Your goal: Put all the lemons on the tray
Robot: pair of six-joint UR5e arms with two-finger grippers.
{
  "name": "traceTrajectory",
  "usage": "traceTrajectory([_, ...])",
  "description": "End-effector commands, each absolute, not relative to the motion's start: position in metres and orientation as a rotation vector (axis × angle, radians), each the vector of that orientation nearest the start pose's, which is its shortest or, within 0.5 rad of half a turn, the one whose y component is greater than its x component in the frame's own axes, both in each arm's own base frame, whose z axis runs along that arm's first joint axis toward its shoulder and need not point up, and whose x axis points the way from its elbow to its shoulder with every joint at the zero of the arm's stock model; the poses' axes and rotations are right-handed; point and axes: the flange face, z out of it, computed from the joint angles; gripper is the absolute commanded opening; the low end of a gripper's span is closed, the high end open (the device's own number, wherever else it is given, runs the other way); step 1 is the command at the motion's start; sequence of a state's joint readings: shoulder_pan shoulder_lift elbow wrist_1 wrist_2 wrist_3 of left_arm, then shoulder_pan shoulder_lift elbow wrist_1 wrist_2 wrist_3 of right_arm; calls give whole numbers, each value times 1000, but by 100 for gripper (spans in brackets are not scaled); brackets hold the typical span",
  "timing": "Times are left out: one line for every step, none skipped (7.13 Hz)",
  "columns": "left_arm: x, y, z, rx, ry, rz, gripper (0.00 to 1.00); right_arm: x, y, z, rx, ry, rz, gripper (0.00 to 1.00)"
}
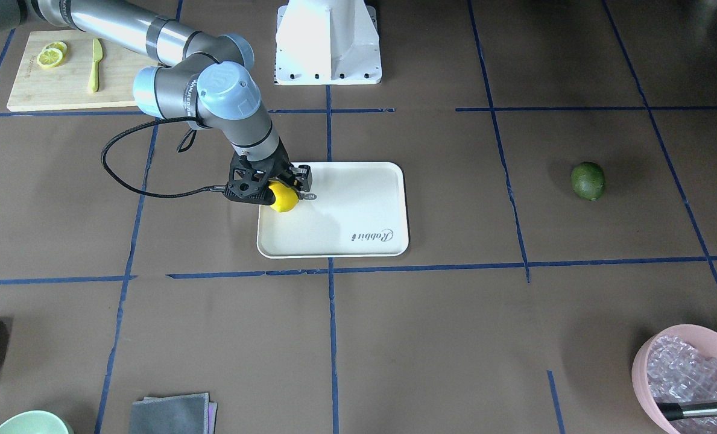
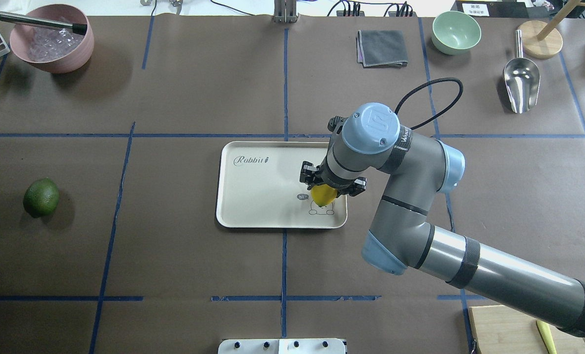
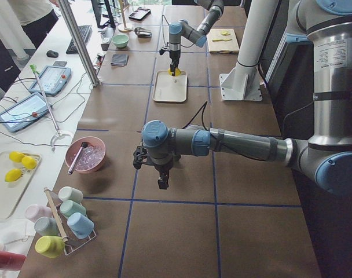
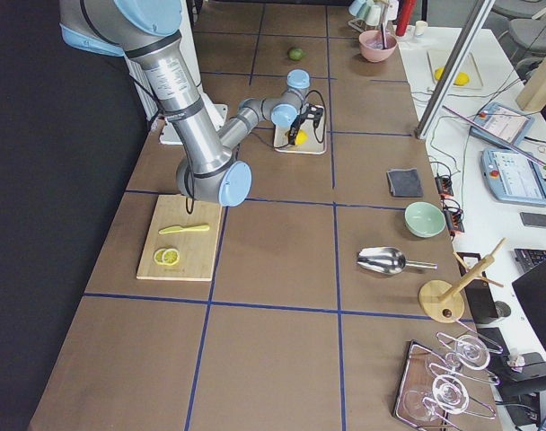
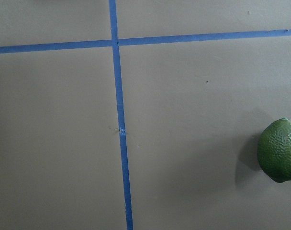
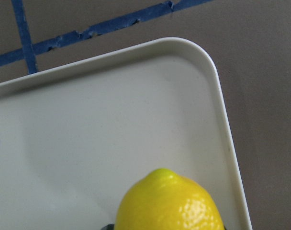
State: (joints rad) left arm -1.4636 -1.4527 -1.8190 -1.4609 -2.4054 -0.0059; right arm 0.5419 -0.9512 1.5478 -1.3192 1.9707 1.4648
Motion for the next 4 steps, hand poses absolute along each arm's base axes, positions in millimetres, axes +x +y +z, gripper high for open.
traceTrajectory([-1,-444,600,-42,836,125,100,-566,-443,277,-84,-900,228,67])
traceTrajectory([1,-444,601,-47,835,128,100,-567,-443,277,-82,-899,223,82])
traceTrajectory([2,-444,600,-45,837,131,100,-567,-443,275,-78,-903,222,100])
traceTrajectory([10,-446,599,-59,836,125,100,-566,-443,270,-74,-910,217,100])
